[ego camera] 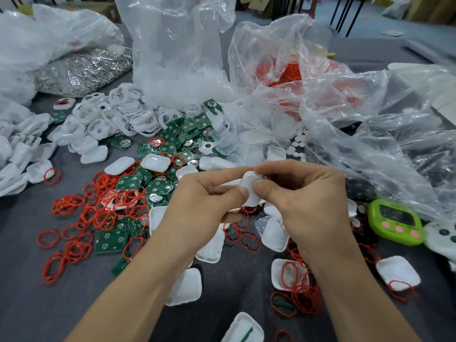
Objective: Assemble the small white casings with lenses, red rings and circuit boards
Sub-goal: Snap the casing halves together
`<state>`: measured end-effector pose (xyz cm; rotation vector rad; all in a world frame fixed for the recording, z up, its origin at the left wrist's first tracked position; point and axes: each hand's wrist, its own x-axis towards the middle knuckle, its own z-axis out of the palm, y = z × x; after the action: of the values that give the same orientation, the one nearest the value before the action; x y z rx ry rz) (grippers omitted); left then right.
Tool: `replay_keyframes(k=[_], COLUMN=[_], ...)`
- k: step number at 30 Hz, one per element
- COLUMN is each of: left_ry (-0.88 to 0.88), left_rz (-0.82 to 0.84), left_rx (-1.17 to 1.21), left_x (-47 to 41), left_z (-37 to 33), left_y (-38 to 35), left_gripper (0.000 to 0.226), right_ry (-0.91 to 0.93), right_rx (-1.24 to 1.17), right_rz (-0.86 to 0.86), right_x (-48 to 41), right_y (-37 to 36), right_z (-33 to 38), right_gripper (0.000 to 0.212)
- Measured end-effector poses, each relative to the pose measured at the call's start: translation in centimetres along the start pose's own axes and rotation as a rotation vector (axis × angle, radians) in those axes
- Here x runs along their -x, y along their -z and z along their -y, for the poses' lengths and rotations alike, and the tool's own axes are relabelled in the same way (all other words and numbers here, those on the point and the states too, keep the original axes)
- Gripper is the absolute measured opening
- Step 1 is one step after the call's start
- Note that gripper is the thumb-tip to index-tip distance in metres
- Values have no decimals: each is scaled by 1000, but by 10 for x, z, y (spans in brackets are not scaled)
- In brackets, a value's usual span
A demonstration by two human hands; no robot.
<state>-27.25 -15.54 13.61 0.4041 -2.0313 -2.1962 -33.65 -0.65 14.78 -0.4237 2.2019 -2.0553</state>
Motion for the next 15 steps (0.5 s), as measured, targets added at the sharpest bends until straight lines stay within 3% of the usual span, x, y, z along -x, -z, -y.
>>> replay_keyframes(k=[4,15], left_ry=[-69,-24], left_rz=[-74,-43], left_rx=[-111,131], left_x=[2,3], left_z=[-3,-10], left_y=[-2,-1], left_gripper=[33,24], right_ry=[6,-199], right_rx=[7,-182], right_rz=[8,131], right_x=[0,-5], right_y=[2,11], right_z=[2,12], right_gripper=[21,14])
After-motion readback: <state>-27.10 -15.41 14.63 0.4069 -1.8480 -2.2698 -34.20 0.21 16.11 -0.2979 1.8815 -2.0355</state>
